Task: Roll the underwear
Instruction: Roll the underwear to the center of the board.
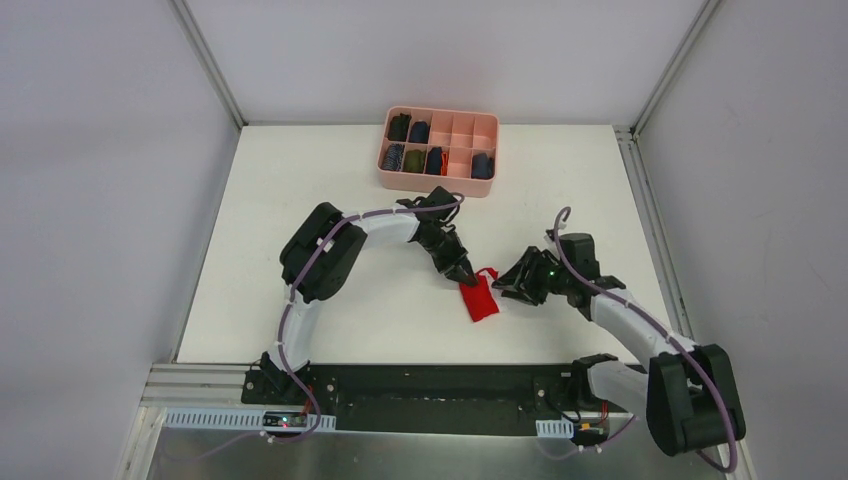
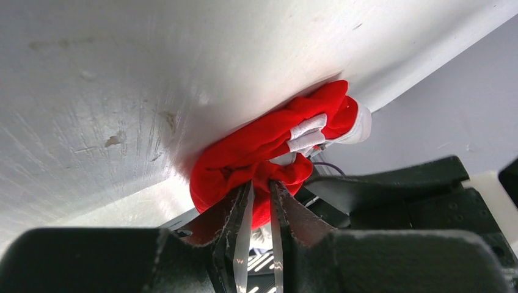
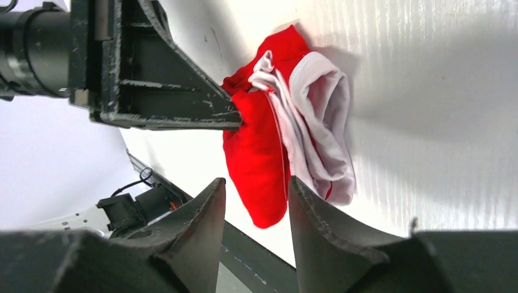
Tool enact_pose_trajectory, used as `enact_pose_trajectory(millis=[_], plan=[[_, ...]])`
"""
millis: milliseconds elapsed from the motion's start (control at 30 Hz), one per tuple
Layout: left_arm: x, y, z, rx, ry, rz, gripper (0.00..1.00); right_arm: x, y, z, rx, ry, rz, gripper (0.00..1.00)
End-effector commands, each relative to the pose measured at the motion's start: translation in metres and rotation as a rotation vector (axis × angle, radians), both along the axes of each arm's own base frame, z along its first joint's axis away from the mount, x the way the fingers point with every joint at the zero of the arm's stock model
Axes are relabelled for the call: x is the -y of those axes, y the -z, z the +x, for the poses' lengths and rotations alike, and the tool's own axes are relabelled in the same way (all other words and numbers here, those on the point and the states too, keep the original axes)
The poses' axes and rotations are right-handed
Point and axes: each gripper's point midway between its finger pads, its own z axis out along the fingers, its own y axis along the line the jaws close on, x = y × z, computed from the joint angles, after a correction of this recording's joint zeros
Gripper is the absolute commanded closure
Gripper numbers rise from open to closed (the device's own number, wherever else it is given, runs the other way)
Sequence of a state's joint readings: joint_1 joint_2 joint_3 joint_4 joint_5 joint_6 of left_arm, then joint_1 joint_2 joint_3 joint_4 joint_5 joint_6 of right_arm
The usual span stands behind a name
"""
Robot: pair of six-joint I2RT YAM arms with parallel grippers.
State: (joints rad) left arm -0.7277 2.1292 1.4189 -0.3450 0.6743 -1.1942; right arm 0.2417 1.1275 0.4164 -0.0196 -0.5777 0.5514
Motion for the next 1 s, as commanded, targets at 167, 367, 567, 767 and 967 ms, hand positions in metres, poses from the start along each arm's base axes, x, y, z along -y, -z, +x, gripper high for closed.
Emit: enact_pose_trajectory(millis=[167, 367, 567, 767, 967], plan=[[-0.008, 0.025, -0.012, -0.030, 0.011, 0.094, 0.82, 0.001, -0.041, -0.005, 0.247, -0.117, -0.401, 0.56], [-0.010, 0.027, -0.015, -0.042, 0.013, 0.096, 0.82, -0.033, -0.030, -0.011, 0.337, -0.297, -0.669, 0.55], [-0.011, 0.029, -0.016, -0.055, 0.013, 0.097, 0.81, -0.045, -0.014, -0.011, 0.393, -0.376, -0.868, 0.54], [-0.010, 0.026, -0.014, -0.056, 0.011, 0.087, 0.79, -0.041, 0.008, -0.011, 0.413, -0.413, -1.044, 0.51], [-0.011, 0.022, -0.009, -0.057, 0.000, 0.077, 0.77, -0.043, 0.024, -0.012, 0.405, -0.428, -1.127, 0.49]])
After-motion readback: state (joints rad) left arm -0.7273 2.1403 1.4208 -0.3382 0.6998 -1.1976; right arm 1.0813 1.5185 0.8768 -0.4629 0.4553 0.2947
